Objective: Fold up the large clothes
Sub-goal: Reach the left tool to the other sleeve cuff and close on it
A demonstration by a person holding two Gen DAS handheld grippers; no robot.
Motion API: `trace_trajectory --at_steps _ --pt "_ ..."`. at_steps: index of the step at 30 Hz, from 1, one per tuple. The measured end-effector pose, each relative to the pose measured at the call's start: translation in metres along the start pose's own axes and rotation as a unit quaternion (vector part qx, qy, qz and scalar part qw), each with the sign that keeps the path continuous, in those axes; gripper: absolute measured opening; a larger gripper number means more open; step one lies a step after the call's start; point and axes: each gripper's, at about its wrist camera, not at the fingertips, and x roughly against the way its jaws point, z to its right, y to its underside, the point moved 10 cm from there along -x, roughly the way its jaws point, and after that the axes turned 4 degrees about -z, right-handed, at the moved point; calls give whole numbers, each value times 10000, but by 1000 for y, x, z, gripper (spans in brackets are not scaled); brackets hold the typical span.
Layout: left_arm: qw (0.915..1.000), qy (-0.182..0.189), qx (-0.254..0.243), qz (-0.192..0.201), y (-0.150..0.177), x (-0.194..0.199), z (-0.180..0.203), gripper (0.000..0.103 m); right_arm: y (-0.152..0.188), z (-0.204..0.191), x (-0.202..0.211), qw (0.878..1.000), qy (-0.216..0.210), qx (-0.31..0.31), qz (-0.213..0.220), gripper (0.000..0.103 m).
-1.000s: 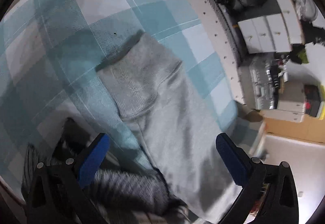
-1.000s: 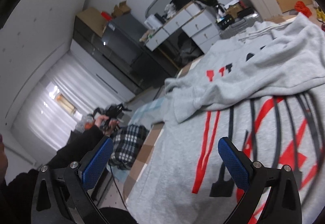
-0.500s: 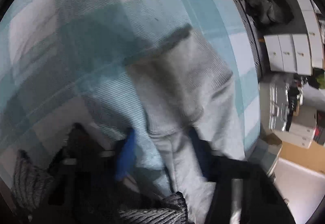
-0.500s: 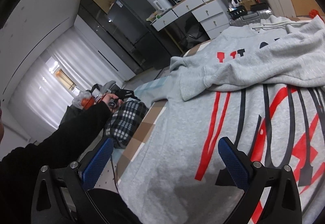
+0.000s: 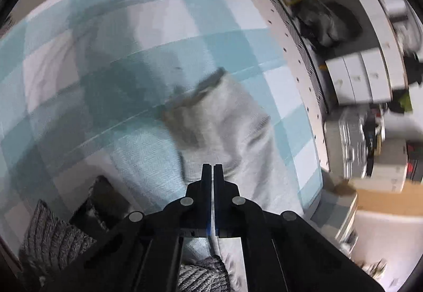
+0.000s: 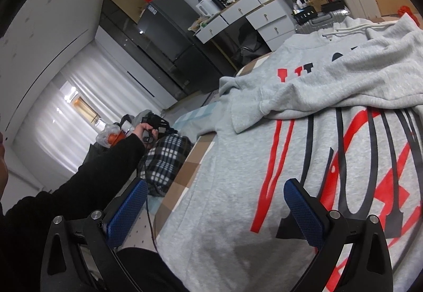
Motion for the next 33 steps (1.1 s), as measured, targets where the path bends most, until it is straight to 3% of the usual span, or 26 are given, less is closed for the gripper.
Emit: trace_trajectory --at_steps 2,5,7,8,9,11,14,22,25,27,28,29,30,33 --pt "9998 51 199 -14 1 -4 -3 0 1 -3 0 10000 8 64 3 103" --pt "9985 322 140 -432 5 -16 3 0 2 -5 -1 9999 8 120 -2 103" --pt "9990 277 13 -358 3 -16 11 26 2 -5 -2 9999 -17 126 -26 103" --pt "9994 258 36 -238 0 -16 15 62 1 -4 -4 9999 -19 104 -29 103" --pt "9994 286 84 -148 3 -10 15 76 1 -3 -5 10000 -41 75 -42 103" --pt "9989 362 269 85 -4 -2 11 76 2 -3 -6 9999 -66 51 -70 103" --pt "9990 268 281 -223 1 -10 7 76 2 -3 -6 9999 -48 78 -73 103" --pt "9984 205 326 -407 -1 -20 9 76 6 2 -6 9999 14 4 -113 103" --pt "9996 32 84 -262 0 -20 19 81 6 5 -5 9999 76 22 -115 103" --pt "9996 -217 -92 -130 -1 -20 21 79 6 6 -6 9999 40 -13 -129 103" --pt "9992 -380 -145 -47 -1 -19 22 70 6 7 -7 9999 30 -21 -142 103" --pt "9970 -718 -274 77 -3 -17 19 31 7 7 -8 9999 35 -18 -157 103" --pt "9966 -760 -310 -5 -2 -20 19 11 7 7 -8 9998 33 -14 -182 103" --pt "9979 -595 -251 -31 0 -19 18 6 10 6 -8 9998 17 8 -218 103"
